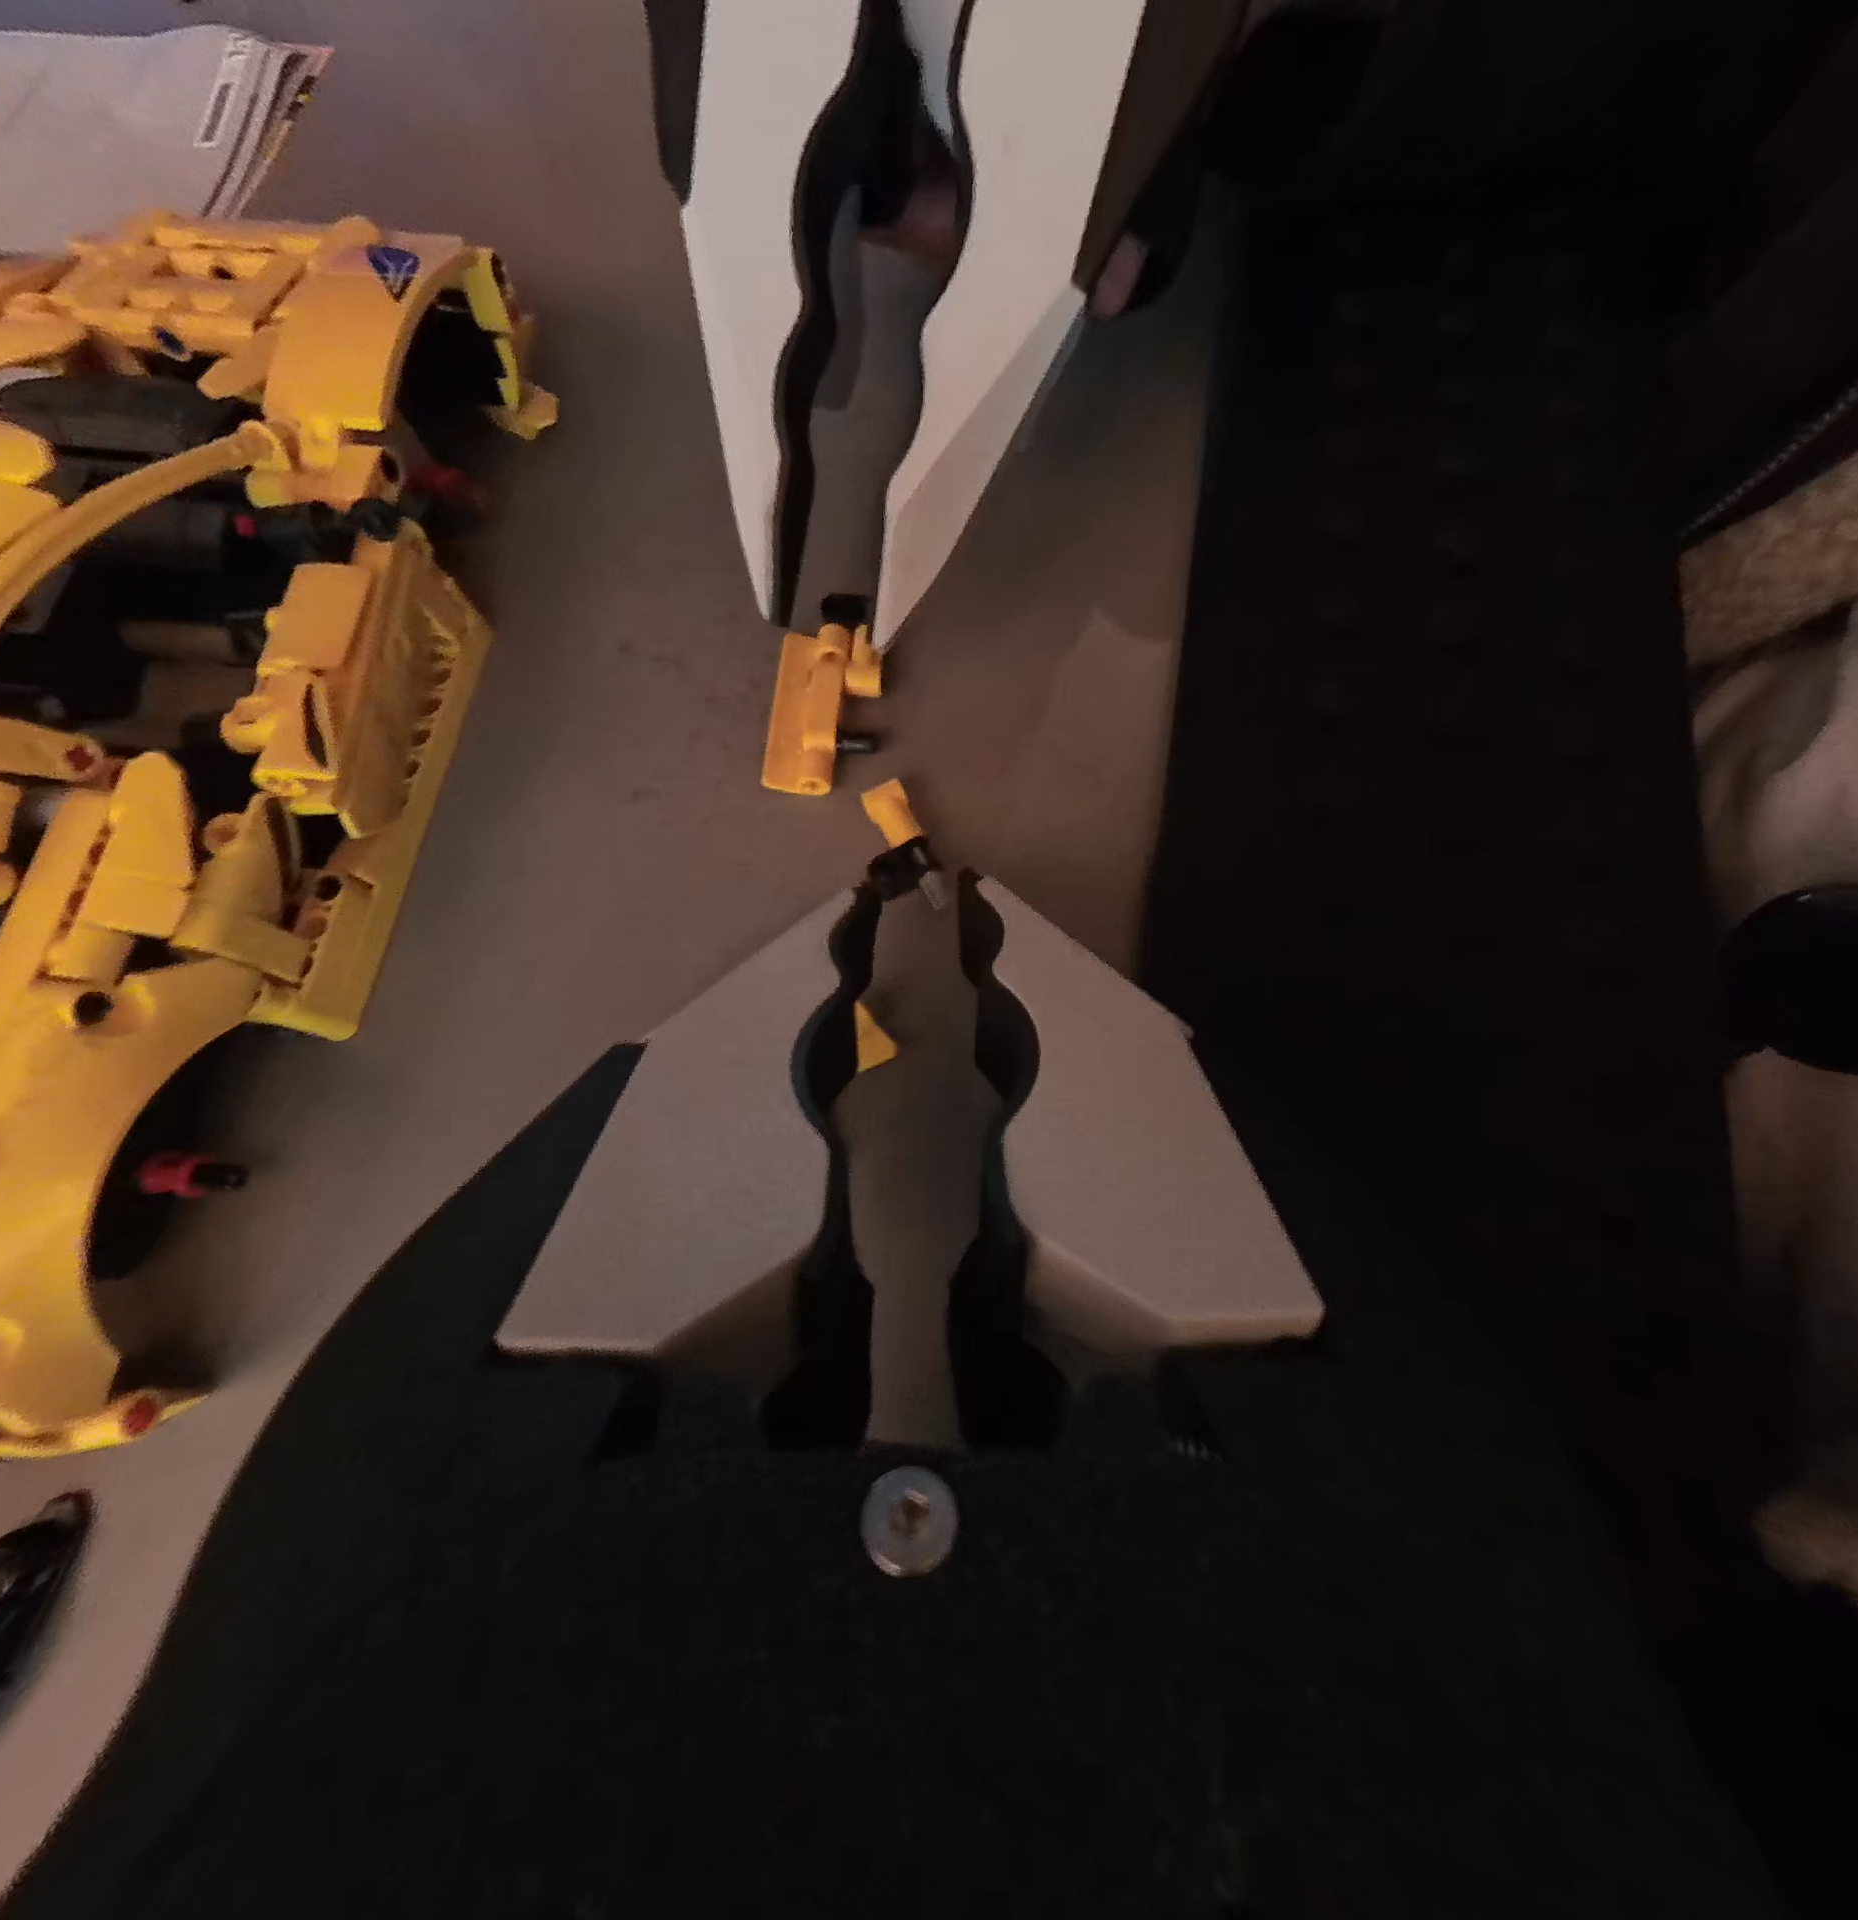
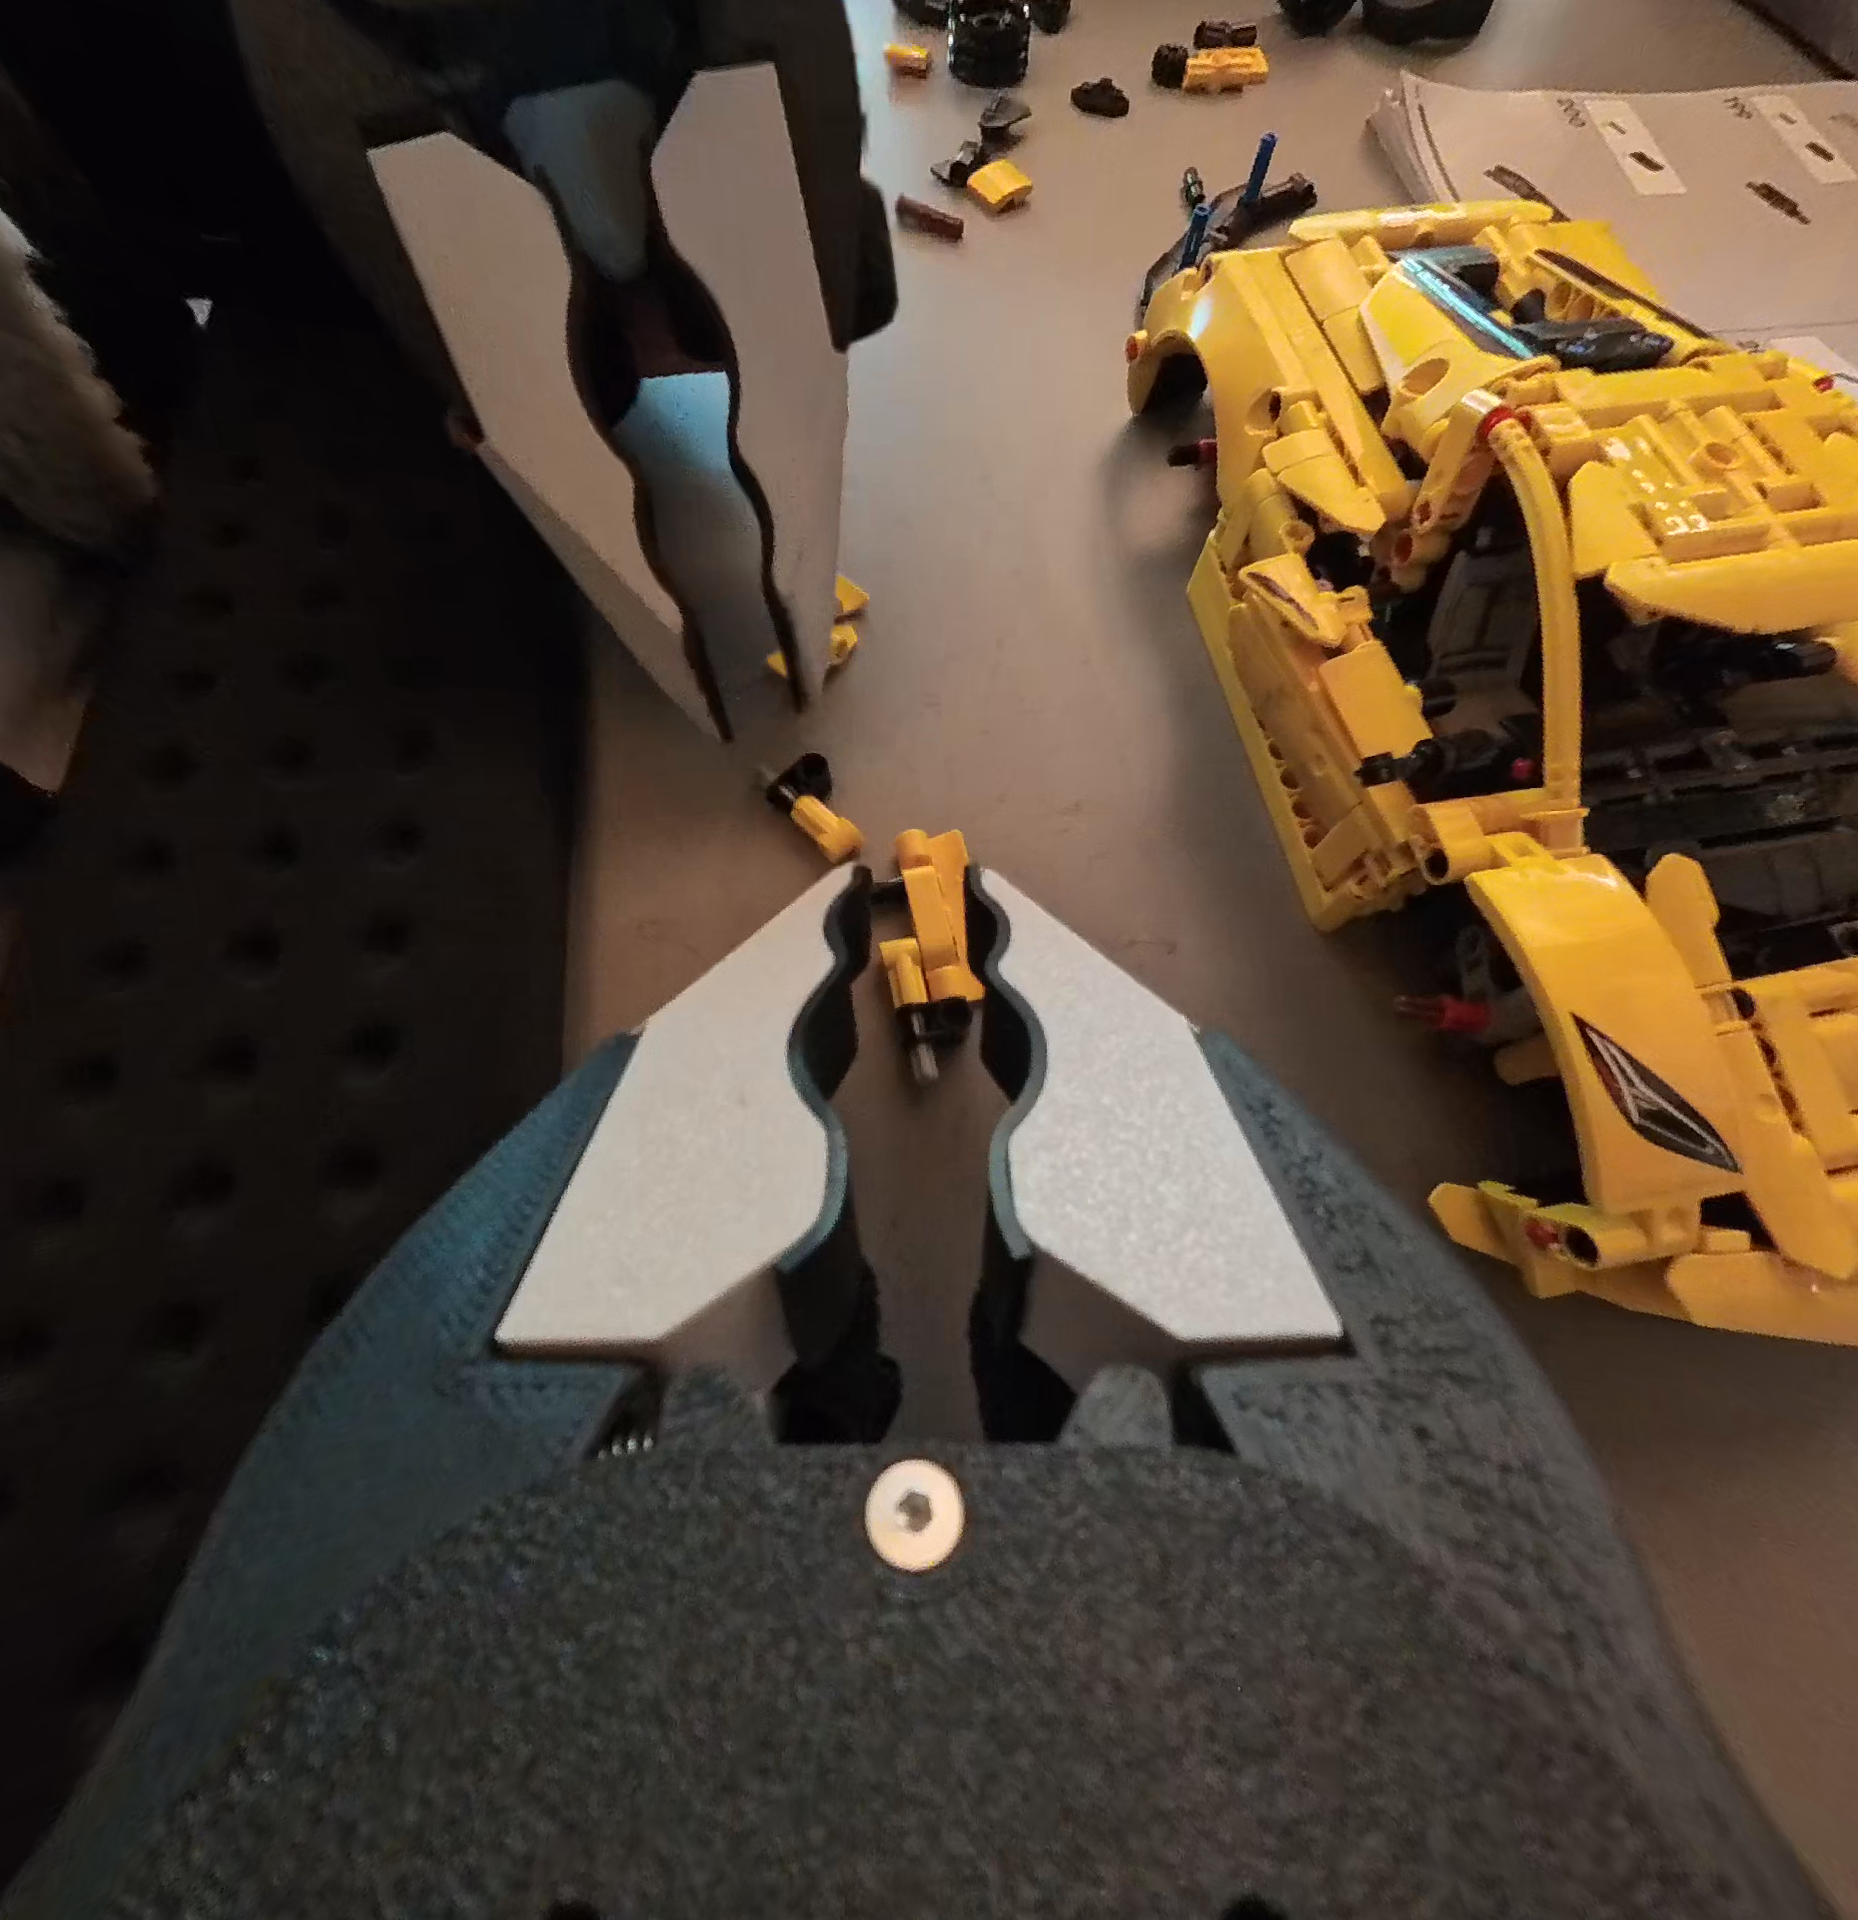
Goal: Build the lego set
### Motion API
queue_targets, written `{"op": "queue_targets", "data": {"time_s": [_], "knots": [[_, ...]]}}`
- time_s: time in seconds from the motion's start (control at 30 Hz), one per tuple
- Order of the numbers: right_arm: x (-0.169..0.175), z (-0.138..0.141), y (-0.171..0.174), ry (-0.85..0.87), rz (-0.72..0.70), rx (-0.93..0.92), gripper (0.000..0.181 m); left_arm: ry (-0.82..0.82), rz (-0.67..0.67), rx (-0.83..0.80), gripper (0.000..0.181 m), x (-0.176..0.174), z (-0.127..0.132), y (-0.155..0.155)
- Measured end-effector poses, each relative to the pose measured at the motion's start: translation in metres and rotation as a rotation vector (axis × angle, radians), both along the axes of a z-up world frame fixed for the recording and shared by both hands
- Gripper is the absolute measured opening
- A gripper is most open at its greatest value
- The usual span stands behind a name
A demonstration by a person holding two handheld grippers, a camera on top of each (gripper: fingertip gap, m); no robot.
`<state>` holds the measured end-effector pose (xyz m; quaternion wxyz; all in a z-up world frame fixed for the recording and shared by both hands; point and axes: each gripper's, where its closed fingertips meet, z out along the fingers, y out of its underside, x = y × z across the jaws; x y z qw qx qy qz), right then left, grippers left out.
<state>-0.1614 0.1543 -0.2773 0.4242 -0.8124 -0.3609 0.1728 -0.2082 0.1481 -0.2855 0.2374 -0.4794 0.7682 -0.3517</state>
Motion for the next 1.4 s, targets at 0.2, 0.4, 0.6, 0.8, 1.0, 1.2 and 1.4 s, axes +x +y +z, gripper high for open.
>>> {"op": "queue_targets", "data": {"time_s": [0.2,0.4,0.6,0.8,1.0,1.2,1.4], "knots": [[0.001,-0.004,0.000,-0.019,-0.005,-0.010,0.018,0.028,0.047,0.032,0.004,0.008,-0.007,0.001],[-0.003,-0.009,0.000,-0.029,0.016,-0.020,0.024,0.030,0.011,0.037,0.006,0.006,-0.007,-0.002],[-0.005,-0.012,-0.001,-0.051,0.029,-0.014,0.024,0.039,0.016,0.037,0.012,0.002,-0.007,0.001],[-0.006,-0.014,0.001,-0.055,0.037,-0.019,0.025,0.049,0.008,0.067,0.012,0.003,-0.012,0.000],[-0.009,-0.017,-0.001,-0.052,0.060,-0.034,0.029,0.042,-0.010,0.061,0.004,0.008,-0.014,-0.001],[-0.015,-0.021,-0.003,-0.046,0.099,-0.079,0.031,0.061,-0.066,0.047,0.004,0.012,-0.014,-0.002],[-0.015,-0.022,-0.001,-0.074,0.107,-0.066,0.031,0.097,-0.110,0.048,0.004,0.016,-0.014,-0.004]]}}
